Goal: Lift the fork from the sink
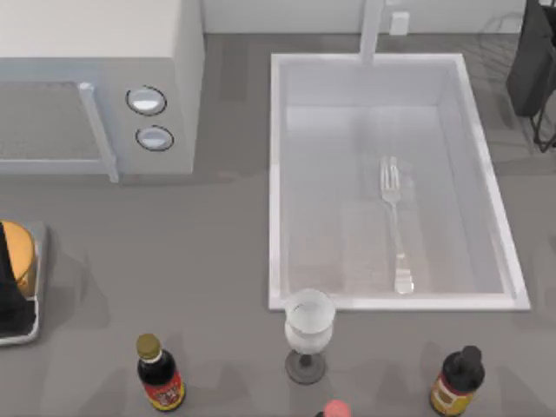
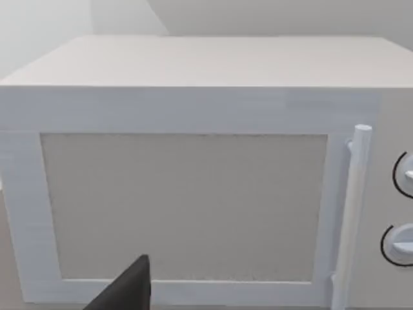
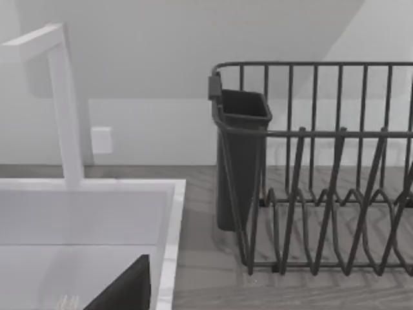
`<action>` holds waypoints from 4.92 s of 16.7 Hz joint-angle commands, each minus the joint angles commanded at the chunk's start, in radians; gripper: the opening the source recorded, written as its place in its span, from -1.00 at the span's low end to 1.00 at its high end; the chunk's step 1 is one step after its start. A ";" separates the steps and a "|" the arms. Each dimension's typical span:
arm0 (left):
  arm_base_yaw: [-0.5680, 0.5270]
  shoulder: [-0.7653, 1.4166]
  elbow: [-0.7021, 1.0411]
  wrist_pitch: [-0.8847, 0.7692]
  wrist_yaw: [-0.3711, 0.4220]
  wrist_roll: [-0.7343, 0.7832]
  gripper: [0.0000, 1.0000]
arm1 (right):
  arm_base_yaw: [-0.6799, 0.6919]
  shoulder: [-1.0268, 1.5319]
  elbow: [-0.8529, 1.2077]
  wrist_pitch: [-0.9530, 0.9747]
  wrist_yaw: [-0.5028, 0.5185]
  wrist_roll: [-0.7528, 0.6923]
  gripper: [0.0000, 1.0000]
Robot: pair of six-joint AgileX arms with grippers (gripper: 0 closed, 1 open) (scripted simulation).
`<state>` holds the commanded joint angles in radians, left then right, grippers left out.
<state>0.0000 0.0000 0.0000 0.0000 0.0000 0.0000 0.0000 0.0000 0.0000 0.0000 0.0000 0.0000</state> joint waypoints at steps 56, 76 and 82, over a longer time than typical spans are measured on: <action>0.000 0.000 0.000 0.000 0.000 0.000 1.00 | 0.349 2.666 2.038 -0.933 0.009 0.374 1.00; 0.000 0.000 0.000 0.000 0.000 0.000 1.00 | 0.350 2.685 2.013 -0.899 0.009 0.374 -1.00; 0.000 0.000 0.000 0.000 0.000 0.000 1.00 | 0.350 2.685 2.013 -0.899 0.009 0.374 -1.00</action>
<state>0.0000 0.0000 0.0000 0.0000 0.0000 0.0000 0.3501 2.6854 2.0132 -0.8986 0.0089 0.3744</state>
